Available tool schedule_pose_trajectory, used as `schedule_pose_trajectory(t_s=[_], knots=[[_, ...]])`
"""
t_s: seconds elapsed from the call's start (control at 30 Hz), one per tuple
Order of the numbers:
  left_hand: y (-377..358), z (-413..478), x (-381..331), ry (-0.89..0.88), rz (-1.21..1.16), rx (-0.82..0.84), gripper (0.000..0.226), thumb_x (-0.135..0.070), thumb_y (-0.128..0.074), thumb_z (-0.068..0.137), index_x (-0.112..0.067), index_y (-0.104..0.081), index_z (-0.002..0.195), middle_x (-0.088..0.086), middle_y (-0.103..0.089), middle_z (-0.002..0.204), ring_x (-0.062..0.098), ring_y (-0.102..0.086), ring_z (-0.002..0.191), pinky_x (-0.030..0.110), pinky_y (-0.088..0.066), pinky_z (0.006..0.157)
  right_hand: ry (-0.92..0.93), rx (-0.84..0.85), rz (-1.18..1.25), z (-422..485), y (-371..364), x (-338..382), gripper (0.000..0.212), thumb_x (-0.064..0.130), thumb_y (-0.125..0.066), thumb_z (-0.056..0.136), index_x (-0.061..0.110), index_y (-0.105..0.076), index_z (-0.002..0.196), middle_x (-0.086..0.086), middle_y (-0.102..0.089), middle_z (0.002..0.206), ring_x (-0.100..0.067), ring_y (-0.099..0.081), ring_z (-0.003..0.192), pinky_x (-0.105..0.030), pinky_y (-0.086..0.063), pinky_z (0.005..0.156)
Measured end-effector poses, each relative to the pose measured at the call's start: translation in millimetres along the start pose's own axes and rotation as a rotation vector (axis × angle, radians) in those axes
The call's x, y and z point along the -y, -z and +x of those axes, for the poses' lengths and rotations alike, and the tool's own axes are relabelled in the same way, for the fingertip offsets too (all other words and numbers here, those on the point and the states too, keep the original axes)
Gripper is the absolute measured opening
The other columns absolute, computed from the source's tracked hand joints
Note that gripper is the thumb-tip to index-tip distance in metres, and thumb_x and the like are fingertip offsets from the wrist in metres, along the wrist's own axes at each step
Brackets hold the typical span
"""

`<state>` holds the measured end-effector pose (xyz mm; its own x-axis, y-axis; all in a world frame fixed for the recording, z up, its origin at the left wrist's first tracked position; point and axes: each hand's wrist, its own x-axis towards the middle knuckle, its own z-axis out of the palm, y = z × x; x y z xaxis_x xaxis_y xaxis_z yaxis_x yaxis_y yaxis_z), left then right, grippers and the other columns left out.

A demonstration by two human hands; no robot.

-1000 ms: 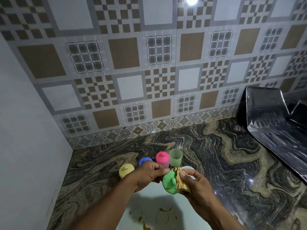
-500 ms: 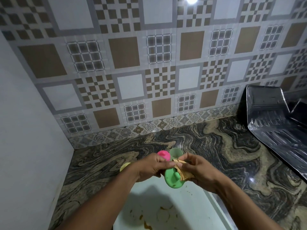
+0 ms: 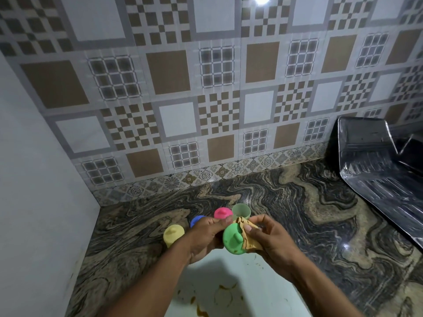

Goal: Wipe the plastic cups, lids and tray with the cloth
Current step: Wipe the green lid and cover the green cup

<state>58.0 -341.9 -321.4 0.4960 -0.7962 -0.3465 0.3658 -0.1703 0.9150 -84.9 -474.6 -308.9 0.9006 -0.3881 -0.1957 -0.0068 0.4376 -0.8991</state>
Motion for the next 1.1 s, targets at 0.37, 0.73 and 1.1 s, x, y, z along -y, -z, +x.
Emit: schedule_pose_trajectory(t_s=[0.37,0.73,1.1], knots=[[-36,10,-28,-0.083,0.39,-0.504,0.056,-0.062,-0.047,0.096,-0.012,-0.063,0.078,0.005,-0.066,0.08,0.02,-0.062,0.075,0.03,-0.047,0.068,0.065,0.088,-0.076,13,-7,17,0.031,0.013,-0.07,0.082,-0.001,-0.054,0.105,-0.019,-0.065,0.081,-0.023,-0.062,0.063,-0.033,-0.053,0.054],[-36,9,-28,0.132,0.279,-0.233,0.092,-0.092,-0.038,0.074,-0.007,-0.069,0.086,0.013,-0.071,0.088,0.025,-0.069,0.08,0.032,-0.057,0.074,0.01,0.058,-0.147,8,4,12,0.022,0.013,-0.065,0.091,-0.001,-0.053,0.104,-0.013,-0.064,0.073,-0.02,-0.059,0.059,-0.03,-0.049,0.05],[-65,12,-39,0.108,-0.056,-0.522,0.087,-0.081,-0.023,0.09,-0.008,-0.069,0.099,0.011,-0.077,0.092,0.028,-0.069,0.086,0.037,-0.057,0.079,0.08,-0.276,-0.037,13,-22,0,0.007,0.01,-0.055,0.1,0.004,-0.053,0.099,-0.018,-0.064,0.079,-0.021,-0.058,0.058,-0.033,-0.047,0.054]])
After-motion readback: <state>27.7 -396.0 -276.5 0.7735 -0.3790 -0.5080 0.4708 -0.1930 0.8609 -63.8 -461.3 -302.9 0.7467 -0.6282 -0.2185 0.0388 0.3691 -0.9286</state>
